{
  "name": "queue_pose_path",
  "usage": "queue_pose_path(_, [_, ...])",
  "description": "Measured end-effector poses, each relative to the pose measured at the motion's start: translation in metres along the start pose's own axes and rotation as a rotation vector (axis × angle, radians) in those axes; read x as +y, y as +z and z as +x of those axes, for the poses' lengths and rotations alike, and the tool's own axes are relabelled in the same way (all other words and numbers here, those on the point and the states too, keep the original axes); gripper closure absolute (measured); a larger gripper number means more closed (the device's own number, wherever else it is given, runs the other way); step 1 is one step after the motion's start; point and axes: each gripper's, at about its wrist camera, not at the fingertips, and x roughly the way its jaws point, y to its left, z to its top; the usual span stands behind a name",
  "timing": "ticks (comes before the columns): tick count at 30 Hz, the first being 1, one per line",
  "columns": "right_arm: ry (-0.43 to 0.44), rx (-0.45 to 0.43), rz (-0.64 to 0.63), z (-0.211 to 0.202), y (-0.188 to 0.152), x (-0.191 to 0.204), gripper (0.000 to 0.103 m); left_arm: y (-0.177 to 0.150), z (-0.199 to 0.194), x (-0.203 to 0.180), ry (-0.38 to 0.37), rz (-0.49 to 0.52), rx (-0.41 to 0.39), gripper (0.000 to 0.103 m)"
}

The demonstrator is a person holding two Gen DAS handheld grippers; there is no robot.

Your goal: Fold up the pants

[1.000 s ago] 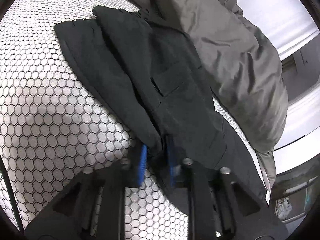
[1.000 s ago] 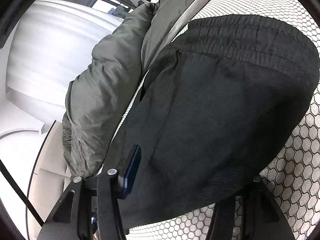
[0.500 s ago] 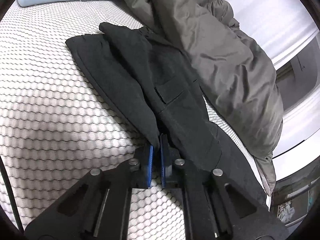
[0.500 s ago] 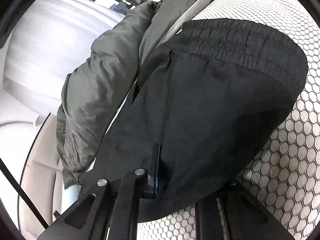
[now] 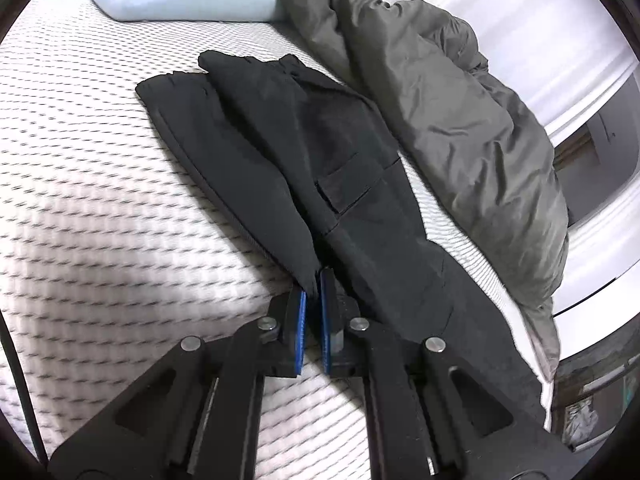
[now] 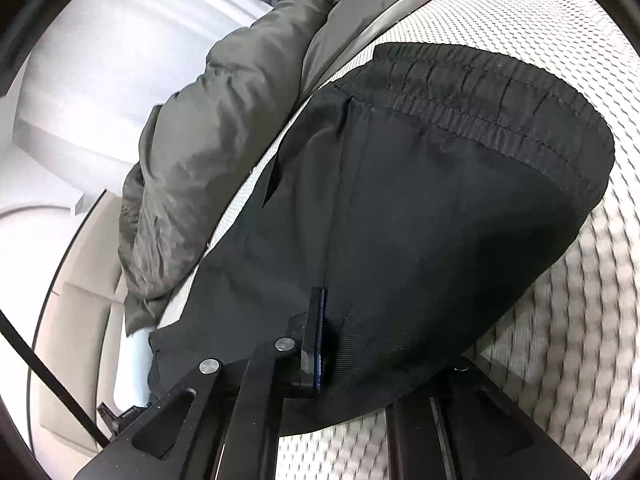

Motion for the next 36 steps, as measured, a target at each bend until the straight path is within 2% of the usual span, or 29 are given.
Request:
queue_pose_path(8, [0.002, -0.004, -0.017, -0.04, -0.043, -0.003, 0.094, -0.015, -0.046, 0.047, -0.001, -0.056, 0.024, 0.099])
queue_pose_path(12, [-0.009, -0.004, -0.024, -0.037, -0.043, -0.008, 0.094, -0.019, -0.048, 0.05, 0.037, -0.048, 0.039, 0.098])
queue_pose_path(14, [-0.019, 0.0, -0.005, -0.036, -0.043, -0.011, 0.09, -0.018, -0.054, 0.048, 0.069, -0.029, 0.03, 0.091])
queue_pose_path(16, [-0.029, -0.032, -0.001, -0.045, -0.04, -0.013, 0.081, -0.017, -0.063, 0.045, 0.103, -0.02, -0.008, 0.072])
queue_pose_path(17, [-0.061, -0.066, -0.008, -0.051, -0.038, -0.013, 0.077, -0.014, -0.072, 0.048, 0.116, -0.027, -0.037, 0.064])
queue_pose_path(19, [-0.13, -0.158, -0.023, -0.069, -0.035, -0.011, 0.054, -0.009, -0.085, 0.048, 0.119, -0.031, -0.084, 0.033])
queue_pose_path(21, [-0.16, -0.239, -0.04, -0.085, -0.034, -0.007, 0.046, -0.003, -0.1, 0.045, 0.161, 0.012, -0.135, 0.02])
queue_pose_path(23, [-0.146, -0.277, -0.088, -0.094, -0.034, 0.004, 0.037, 0.0, -0.111, 0.044, 0.165, 0.022, -0.194, 0.011])
queue_pose_path(24, [-0.153, -0.285, -0.122, -0.094, -0.034, 0.01, 0.024, 0.003, -0.112, 0.044, 0.155, 0.016, -0.203, 0.002])
queue_pose_path(25, [-0.182, -0.291, -0.169, -0.093, -0.036, 0.02, 0.015, 0.005, -0.11, 0.043, 0.136, 0.01, -0.204, 0.001])
queue_pose_path(28, [-0.315, -0.291, -0.32, -0.091, -0.043, 0.042, 0.003, 0.006, -0.097, 0.037, 0.093, 0.031, -0.144, 0.001])
queue_pose_path(30, [-0.327, -0.236, -0.343, -0.083, -0.045, 0.045, 0.003, 0.004, -0.089, 0.031, 0.101, 0.055, -0.118, 0.001])
queue_pose_path(33, [-0.302, -0.151, -0.298, -0.076, -0.049, 0.029, 0.003, 0.003, -0.075, 0.02, 0.103, 0.096, -0.084, 0.001])
queue_pose_path(36, [-0.325, -0.129, -0.255, -0.082, -0.055, 0.009, 0.003, 0.0, -0.063, 0.01, 0.103, 0.091, -0.062, 0.001])
